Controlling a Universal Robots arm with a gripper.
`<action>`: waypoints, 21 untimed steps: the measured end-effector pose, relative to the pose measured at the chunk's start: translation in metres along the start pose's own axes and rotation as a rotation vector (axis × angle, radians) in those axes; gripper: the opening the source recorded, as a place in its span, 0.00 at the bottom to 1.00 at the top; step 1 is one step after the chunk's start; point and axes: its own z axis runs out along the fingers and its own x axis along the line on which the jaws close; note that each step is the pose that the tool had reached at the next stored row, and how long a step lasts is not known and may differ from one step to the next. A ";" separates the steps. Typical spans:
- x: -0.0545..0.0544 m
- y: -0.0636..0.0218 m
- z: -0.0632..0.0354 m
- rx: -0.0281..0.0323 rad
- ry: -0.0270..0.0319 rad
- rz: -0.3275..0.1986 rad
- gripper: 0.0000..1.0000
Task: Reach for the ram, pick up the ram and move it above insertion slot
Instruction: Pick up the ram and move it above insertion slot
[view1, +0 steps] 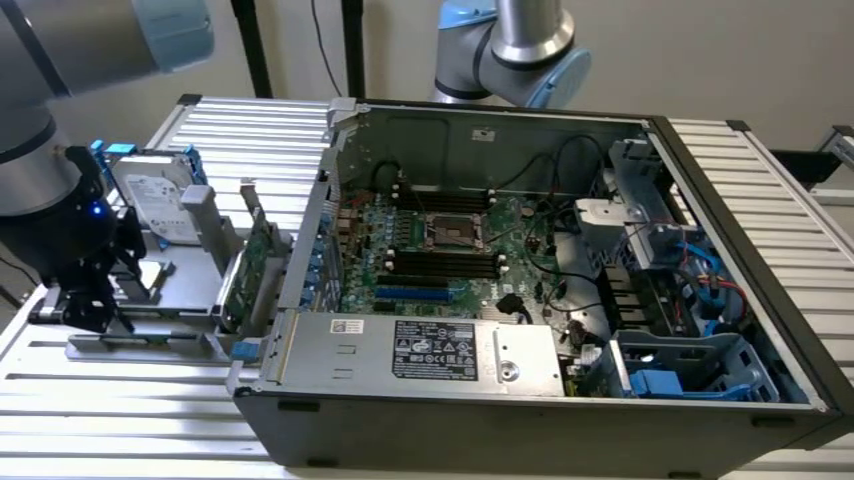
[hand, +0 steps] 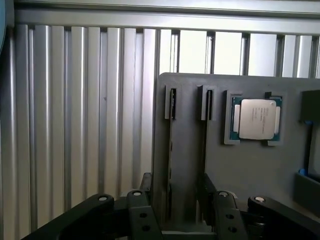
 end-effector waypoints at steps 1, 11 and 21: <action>0.000 0.0003 0.0018 0.0000 0.0000 0.000 0.48; 0.003 0.0009 0.0200 -0.0001 0.0001 -0.004 0.48; 0.003 0.0012 0.0326 -0.0005 0.0006 -0.047 0.48</action>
